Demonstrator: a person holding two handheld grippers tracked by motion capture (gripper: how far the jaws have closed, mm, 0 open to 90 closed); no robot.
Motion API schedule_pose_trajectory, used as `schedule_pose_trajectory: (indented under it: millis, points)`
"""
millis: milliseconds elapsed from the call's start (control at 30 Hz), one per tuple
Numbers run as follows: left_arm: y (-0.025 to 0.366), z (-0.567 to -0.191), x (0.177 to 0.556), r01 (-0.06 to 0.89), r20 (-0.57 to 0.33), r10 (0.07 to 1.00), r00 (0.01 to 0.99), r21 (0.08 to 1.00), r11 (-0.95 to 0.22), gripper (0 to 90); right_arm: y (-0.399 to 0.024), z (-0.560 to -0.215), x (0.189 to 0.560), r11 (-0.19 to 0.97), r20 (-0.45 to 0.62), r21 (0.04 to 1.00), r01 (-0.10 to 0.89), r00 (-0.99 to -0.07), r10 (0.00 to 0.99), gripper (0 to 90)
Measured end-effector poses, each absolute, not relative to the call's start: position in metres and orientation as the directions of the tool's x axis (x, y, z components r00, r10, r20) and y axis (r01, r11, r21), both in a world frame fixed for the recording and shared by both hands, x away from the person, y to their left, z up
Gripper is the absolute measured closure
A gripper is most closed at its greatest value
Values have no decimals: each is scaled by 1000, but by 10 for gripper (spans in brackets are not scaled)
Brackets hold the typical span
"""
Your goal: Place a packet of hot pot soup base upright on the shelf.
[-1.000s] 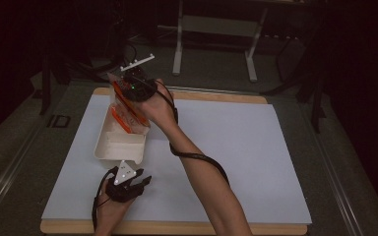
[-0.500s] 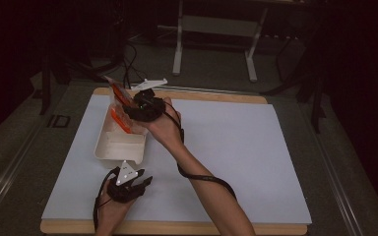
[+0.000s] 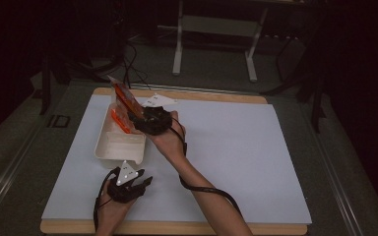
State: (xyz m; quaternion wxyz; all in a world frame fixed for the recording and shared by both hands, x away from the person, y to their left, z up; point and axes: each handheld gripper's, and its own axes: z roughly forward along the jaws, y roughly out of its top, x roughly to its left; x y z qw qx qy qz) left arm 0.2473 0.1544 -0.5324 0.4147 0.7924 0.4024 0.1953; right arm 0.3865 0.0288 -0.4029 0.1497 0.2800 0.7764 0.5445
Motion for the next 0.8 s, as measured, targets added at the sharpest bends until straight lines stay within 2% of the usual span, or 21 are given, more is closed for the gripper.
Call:
schedule_pose_trajectory:
  millis: [133,300,400,500,800]
  points:
    - [155,-532,247,475,-23,800,600,814,-333,576,21,-414,381,195,81,951,241,-801,594,559]
    - [153,-533,247,477,-21,799,601,812,-337,576,26,-433,383,245,55,936,254,-790,610,553]
    - [154,-533,247,477,-22,799,601,812,-337,576,32,-443,391,286,35,919,271,-778,627,614]
    - [154,-532,247,477,-24,800,599,813,-333,576,36,-445,398,272,65,913,305,-766,640,671]
    - [155,-532,247,478,-30,800,599,815,-327,576,53,-429,415,338,24,880,335,-740,673,701]
